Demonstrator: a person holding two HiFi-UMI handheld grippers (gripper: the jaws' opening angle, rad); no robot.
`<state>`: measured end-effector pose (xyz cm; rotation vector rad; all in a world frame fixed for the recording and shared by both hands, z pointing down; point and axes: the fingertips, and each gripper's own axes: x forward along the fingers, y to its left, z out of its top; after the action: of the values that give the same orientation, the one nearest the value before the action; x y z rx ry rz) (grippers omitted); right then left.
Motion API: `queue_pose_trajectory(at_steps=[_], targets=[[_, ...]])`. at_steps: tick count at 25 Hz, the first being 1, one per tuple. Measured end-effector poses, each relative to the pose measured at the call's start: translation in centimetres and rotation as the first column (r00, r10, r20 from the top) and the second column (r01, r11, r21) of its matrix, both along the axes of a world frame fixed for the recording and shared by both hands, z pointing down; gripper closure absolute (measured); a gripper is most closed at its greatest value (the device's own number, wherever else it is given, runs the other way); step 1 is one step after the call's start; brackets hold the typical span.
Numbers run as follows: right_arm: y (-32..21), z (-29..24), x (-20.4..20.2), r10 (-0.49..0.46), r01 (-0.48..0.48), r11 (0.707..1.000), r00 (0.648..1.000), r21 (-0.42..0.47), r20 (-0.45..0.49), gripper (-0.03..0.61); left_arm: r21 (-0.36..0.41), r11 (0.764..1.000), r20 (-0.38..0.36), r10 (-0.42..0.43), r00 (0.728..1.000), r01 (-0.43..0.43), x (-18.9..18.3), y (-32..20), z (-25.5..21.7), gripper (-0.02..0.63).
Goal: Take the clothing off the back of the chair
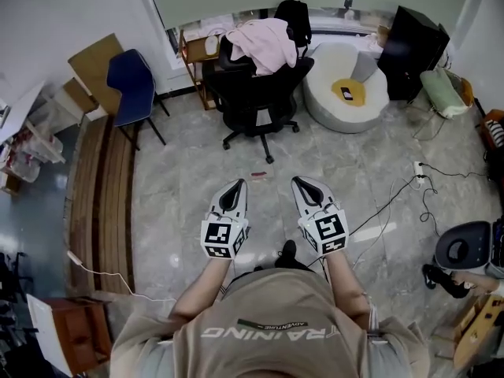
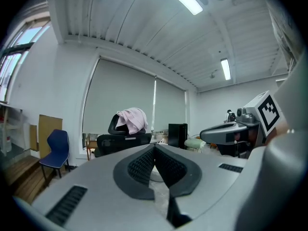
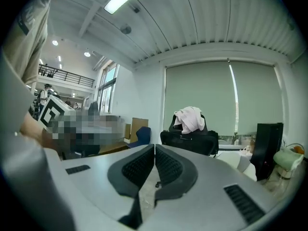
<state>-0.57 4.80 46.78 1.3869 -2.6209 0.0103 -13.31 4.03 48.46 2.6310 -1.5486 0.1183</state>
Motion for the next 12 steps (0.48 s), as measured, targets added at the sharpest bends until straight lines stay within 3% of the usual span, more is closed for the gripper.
queue_pose_trajectory(at_steps=[7,12], targets=[[-5.5,0.0,2.6,-0.044,0.044,0.999,0.999,0.002,0.015,0.545,0.039,0.999,0.014,-0.022,1.000,0.021,2.8,-5.7,-1.5,0.604],[-8.7,1.0,3.6,-0.087,0.087,0.996,0.995,-0.008,0.040,0.545,0.015,0.998,0.026,-0.058,0.998,0.058,3.7,-8.6,-0.5,0.604]])
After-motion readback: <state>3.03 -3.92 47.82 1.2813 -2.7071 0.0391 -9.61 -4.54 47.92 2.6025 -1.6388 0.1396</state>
